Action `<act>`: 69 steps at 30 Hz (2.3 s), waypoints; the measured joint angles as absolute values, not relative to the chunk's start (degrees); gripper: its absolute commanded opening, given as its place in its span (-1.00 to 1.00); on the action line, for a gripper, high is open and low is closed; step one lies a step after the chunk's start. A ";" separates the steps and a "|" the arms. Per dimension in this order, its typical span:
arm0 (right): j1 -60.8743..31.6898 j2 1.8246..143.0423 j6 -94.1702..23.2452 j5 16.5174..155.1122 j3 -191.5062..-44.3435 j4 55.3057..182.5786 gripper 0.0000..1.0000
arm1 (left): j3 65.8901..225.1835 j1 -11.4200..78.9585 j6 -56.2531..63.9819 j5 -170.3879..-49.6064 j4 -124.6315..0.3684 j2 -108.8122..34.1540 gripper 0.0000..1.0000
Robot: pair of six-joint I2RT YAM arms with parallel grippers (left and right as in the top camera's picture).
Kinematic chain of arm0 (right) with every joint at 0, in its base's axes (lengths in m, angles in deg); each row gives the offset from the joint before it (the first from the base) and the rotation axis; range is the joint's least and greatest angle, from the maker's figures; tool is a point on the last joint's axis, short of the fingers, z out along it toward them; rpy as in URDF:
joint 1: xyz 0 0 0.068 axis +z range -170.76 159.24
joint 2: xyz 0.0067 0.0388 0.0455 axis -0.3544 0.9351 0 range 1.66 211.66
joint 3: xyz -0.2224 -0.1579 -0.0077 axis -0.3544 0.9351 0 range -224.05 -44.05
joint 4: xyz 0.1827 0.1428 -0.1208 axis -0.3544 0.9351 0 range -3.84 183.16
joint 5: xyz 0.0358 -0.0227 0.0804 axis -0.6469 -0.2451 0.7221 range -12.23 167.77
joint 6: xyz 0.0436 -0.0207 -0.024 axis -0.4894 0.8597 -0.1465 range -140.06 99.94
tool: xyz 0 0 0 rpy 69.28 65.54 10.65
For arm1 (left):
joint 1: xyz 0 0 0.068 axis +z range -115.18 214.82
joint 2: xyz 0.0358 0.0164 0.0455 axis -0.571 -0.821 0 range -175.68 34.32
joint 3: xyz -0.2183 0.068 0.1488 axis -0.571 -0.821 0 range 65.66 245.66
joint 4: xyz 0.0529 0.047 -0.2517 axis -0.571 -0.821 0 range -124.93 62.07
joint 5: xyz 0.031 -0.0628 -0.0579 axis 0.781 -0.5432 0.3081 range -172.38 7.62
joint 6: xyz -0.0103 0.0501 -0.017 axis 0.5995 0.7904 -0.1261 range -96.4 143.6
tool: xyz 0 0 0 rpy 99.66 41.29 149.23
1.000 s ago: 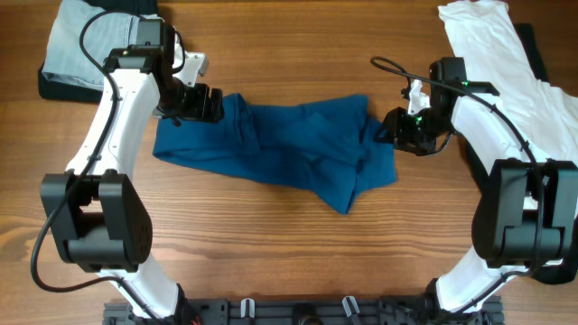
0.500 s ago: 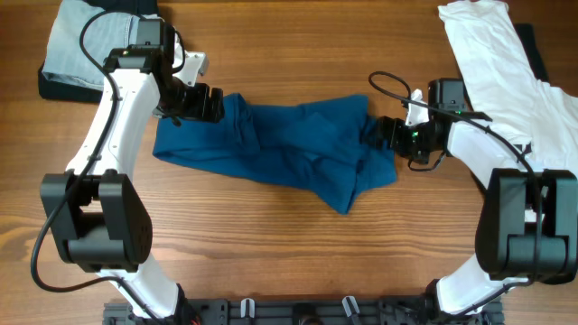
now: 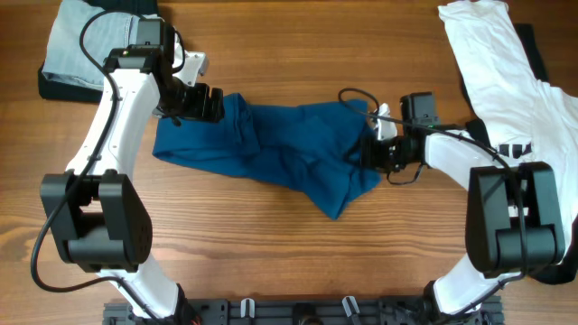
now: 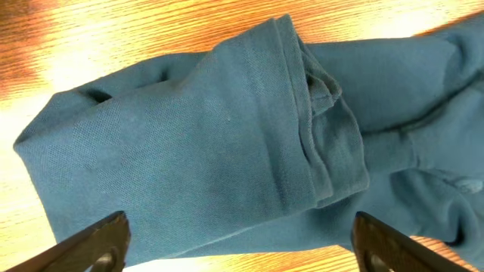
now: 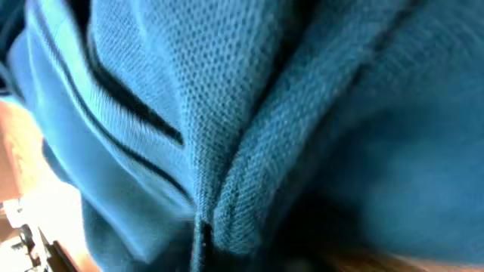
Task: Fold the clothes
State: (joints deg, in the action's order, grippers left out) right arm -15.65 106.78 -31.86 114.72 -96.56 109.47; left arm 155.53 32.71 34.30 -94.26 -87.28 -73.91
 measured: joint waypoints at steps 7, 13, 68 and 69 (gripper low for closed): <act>-21.79 106.85 -33.47 114.37 -98.46 113.14 -0.91 | 155.53 34.76 32.55 -91.20 -87.78 -73.91 0.75; -32.20 107.44 -26.33 113.45 -111.33 129.68 -0.91 | 155.88 40.67 30.04 -88.21 -89.33 -71.04 0.84; 10.44 108.71 -33.89 102.87 -139.20 134.52 0.57 | 157.03 45.08 29.03 -86.50 -89.11 -64.40 0.96; 11.49 109.19 -34.26 100.58 -139.22 134.45 0.57 | 157.03 45.08 29.03 -86.50 -89.07 -64.40 0.96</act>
State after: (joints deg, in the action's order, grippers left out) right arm 11.49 109.19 -34.26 100.58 -139.22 134.45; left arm 157.03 45.08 29.03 -86.50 -89.07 -64.40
